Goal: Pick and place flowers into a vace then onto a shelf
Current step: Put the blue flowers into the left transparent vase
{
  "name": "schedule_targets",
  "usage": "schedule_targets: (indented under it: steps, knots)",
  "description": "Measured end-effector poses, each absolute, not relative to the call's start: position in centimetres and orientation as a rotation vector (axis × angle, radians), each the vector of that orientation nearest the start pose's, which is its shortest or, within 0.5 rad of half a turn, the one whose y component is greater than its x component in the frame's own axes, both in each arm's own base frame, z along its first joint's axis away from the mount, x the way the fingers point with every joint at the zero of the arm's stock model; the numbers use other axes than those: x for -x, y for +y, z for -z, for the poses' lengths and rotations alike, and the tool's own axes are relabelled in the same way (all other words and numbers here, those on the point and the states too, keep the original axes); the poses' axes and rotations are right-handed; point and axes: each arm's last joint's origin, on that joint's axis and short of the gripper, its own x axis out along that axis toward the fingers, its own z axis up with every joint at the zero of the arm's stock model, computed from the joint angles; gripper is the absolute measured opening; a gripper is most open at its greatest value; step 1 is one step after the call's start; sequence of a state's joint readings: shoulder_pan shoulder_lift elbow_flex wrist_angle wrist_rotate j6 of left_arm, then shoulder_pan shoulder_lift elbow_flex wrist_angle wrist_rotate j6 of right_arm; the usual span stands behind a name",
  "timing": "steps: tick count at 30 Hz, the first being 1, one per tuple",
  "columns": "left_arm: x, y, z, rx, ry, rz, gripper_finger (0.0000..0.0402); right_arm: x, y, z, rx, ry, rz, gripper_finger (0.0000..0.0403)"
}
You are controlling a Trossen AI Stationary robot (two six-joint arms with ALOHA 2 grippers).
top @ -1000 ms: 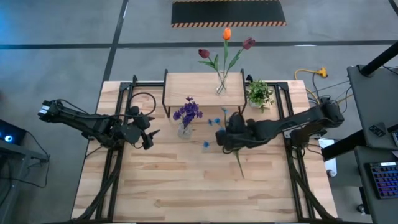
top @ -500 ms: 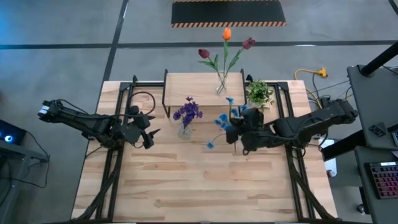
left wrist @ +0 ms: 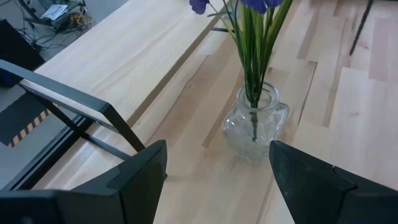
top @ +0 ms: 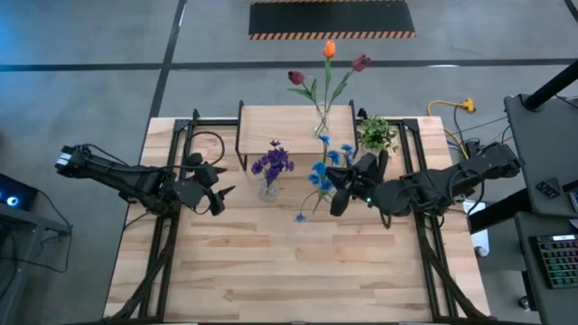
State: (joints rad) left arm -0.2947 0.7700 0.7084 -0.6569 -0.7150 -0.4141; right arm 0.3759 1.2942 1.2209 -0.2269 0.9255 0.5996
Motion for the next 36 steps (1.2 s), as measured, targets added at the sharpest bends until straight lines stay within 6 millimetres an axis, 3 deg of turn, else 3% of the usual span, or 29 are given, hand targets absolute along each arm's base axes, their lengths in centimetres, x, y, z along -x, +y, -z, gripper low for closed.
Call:
schedule_targets:
  steps: [18,27,36]
  knots:
    - [-14.6,-2.4,-27.4,0.048,0.527,-0.522,0.0267,-27.7,8.7,-40.2,-0.289,-0.110,0.415,0.0009]
    - [-14.7,-2.4,-27.6,0.053,0.503,-0.535,0.0267,-30.8,10.1,-39.7,-0.157,-0.198,0.315,0.0009]
    - [-14.7,-2.4,-27.6,0.055,0.500,-0.535,0.0267,-34.5,11.6,-40.9,0.018,-0.207,0.315,0.0009]
